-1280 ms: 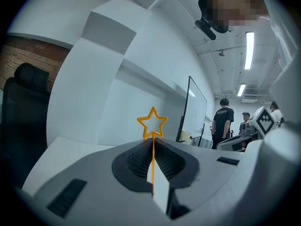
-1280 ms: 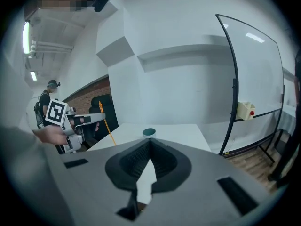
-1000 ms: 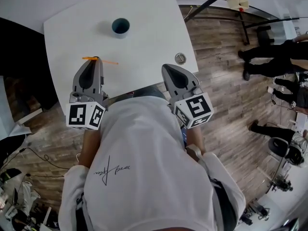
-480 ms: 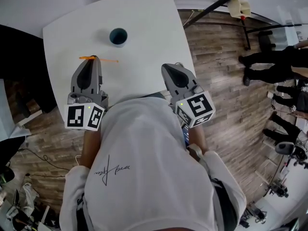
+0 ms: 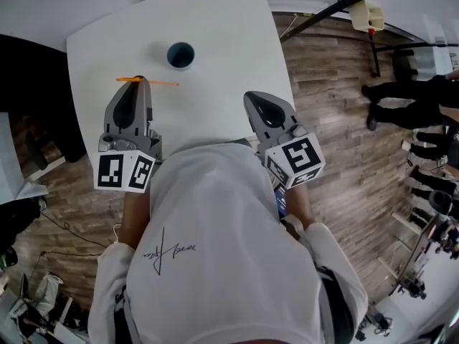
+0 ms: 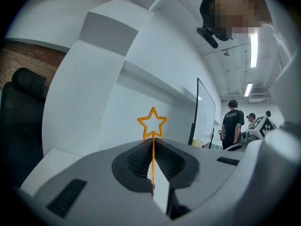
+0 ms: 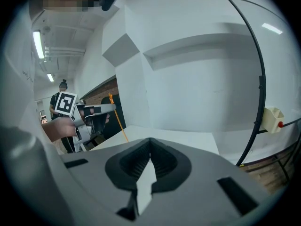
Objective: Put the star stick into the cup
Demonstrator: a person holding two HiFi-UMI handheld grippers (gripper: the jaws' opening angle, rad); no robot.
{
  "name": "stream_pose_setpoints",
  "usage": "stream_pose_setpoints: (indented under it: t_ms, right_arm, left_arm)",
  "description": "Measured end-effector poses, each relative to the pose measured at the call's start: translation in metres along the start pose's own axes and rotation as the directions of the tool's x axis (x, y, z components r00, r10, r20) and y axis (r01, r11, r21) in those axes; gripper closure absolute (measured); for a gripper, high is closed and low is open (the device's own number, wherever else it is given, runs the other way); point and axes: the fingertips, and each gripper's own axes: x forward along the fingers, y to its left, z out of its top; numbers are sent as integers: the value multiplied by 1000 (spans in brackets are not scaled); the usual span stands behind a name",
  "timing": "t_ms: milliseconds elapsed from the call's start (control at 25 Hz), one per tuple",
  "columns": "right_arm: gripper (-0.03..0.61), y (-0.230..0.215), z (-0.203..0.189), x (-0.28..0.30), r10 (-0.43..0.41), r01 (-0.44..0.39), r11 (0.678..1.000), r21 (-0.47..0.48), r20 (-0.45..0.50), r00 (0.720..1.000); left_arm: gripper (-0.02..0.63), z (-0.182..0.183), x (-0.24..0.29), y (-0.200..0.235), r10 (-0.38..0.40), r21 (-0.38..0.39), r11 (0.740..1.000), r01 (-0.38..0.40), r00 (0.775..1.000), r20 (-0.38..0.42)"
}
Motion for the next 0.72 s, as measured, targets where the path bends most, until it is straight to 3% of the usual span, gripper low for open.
stream_pose_setpoints:
  t_ms: [720]
  right_arm:
    - [569,-3,0,18,8,-7,1000,26,-10,1000]
  left_arm:
    - [594,10,18,7,-25,16,1000,25,1000,-15]
